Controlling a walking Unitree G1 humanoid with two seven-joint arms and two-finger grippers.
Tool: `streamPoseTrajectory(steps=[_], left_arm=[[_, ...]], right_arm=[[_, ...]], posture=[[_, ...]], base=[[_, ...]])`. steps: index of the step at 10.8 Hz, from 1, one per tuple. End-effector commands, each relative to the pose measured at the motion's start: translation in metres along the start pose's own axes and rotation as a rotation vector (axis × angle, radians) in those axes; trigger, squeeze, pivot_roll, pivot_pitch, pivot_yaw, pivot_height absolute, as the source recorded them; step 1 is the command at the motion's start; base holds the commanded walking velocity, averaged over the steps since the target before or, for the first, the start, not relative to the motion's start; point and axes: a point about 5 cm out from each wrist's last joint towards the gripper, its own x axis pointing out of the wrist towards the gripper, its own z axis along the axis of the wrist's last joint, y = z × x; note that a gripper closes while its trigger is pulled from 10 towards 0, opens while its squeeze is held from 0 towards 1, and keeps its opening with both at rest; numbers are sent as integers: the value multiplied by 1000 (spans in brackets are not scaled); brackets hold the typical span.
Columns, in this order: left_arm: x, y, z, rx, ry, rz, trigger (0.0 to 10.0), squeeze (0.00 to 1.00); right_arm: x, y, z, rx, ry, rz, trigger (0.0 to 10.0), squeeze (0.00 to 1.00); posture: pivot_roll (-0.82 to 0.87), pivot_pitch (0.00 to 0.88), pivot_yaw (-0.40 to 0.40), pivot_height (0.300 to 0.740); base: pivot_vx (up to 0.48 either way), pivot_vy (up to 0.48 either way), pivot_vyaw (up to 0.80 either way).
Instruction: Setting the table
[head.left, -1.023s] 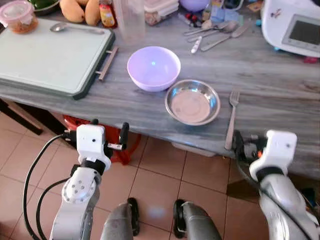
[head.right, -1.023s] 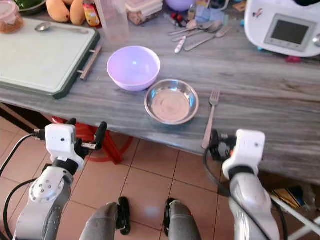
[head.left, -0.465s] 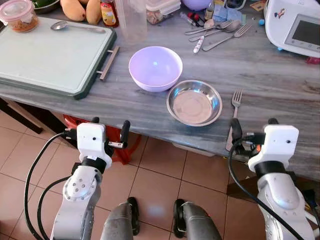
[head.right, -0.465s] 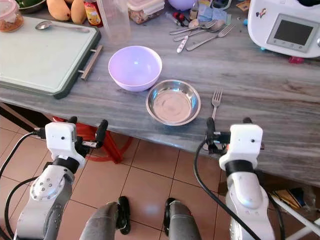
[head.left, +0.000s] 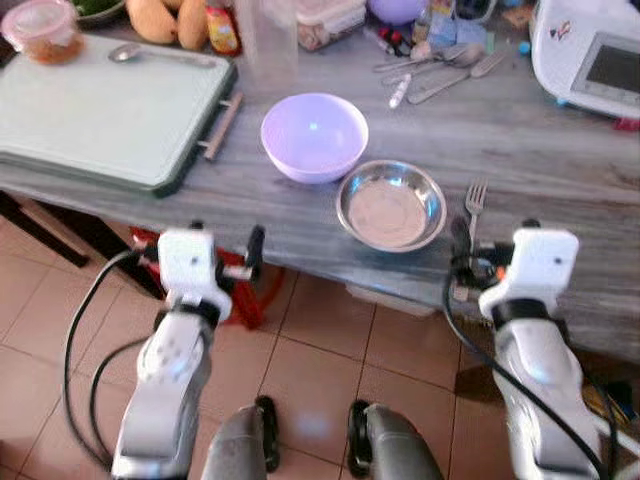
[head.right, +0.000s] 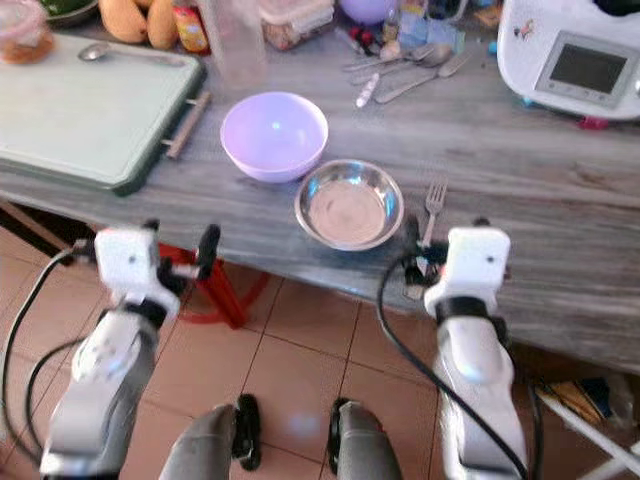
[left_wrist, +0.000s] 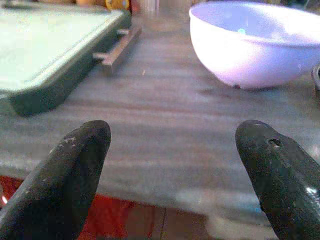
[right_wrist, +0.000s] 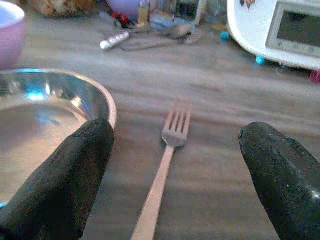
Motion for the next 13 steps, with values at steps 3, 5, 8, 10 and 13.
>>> streamPoseTrajectory(steps=[3,5,8,10,13], left_arm=[[8,5,-1,4,-16,35,10000,0],[15,7,0,10,-40,57,10000,0],[18,1,-9,11,-36,64,10000,0],[19,10,-13,26,-40,81,10000,0],[-7,17,-26,48,11,58,10000,0]], right_arm=[[9,1,0,-31,-57,30,10000,0],[13,-1,0,-62,-94,15,10000,0],[10,-16,-21,-135,-51,-87,10000,0],[4,-15,-30,-74,-63,-106,10000,0],[-15,-14,-39,-24,-11,-82,10000,0]], posture=[[-42,116,-1,740],[-46,107,7,740],[-61,70,24,740],[-60,67,36,740],[-51,79,25,740]], base=[[-289,0,0],[-294,0,0],[-295,0,0],[-144,0,0],[0,0,0]])
